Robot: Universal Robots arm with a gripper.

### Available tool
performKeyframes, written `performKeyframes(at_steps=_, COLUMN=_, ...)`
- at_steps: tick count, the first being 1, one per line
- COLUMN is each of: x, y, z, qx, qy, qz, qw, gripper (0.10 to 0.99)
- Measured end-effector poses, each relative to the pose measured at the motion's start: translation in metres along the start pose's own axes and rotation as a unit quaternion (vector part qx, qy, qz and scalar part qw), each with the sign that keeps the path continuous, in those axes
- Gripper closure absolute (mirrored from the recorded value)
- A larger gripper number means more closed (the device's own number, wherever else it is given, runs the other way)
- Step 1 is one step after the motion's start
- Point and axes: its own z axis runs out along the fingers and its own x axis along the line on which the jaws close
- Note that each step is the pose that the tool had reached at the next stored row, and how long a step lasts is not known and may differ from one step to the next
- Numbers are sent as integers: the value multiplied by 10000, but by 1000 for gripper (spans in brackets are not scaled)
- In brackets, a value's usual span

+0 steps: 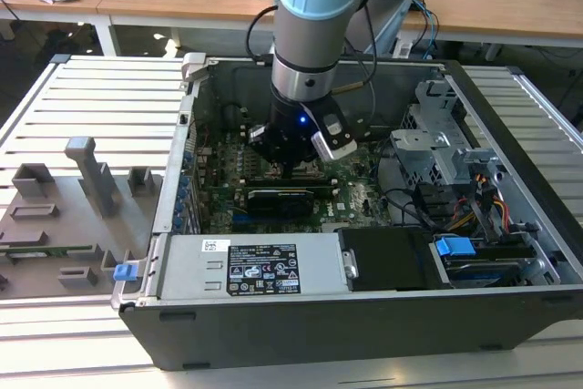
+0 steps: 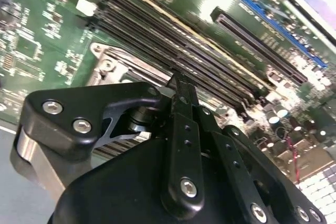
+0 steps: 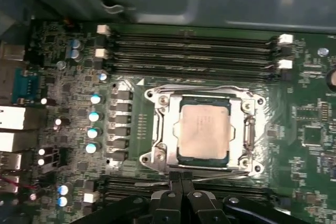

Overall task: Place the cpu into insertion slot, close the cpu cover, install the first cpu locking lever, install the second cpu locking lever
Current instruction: 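Install the second cpu locking lever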

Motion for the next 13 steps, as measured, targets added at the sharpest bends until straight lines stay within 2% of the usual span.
performKeyframes(at_steps=8, x=275, y=3, z=50, qx=2, qy=7, qz=-89, qw=10000, gripper=980)
performKeyframes(at_steps=13, x=287, y=35, z=73, qx=16, qy=35, qz=-434, qw=9991, gripper=980)
